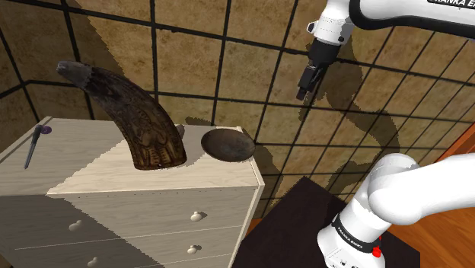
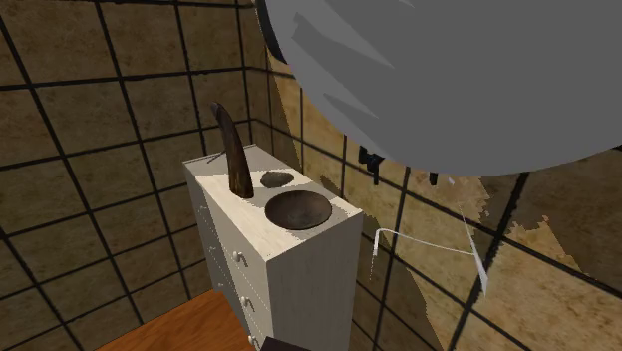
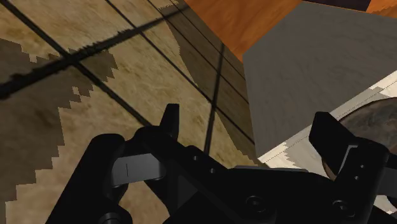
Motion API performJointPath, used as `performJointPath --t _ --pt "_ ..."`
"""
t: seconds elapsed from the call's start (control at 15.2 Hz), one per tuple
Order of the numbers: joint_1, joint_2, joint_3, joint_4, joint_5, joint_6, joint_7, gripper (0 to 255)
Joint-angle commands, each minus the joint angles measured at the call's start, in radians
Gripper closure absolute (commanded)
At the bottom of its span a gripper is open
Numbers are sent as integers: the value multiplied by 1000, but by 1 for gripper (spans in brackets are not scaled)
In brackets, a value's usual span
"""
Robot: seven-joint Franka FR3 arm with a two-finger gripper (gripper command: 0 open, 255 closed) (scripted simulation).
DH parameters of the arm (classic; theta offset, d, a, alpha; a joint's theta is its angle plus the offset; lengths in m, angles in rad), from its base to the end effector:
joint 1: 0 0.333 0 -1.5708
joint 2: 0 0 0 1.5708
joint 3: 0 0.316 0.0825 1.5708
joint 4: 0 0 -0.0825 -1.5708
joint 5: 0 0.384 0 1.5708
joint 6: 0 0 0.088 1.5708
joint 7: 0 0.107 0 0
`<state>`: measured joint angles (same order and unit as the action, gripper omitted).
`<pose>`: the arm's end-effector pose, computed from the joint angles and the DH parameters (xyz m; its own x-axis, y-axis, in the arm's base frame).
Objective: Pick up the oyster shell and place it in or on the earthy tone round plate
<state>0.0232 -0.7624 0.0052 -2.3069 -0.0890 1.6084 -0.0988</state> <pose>0.3179 0.0004 0.6103 0.9902 0.1285 0.0543 0.1228 -0.9876 0.0983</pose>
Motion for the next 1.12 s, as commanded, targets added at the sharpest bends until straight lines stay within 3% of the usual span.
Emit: performJointPath --t 0.0,0.53,1.06 --pt "0 0 0 0 0 0 0 0" --pt "-2 42 184 -79 141 147 356 0" --pt "-32 207 379 -41 226 323 708 0"
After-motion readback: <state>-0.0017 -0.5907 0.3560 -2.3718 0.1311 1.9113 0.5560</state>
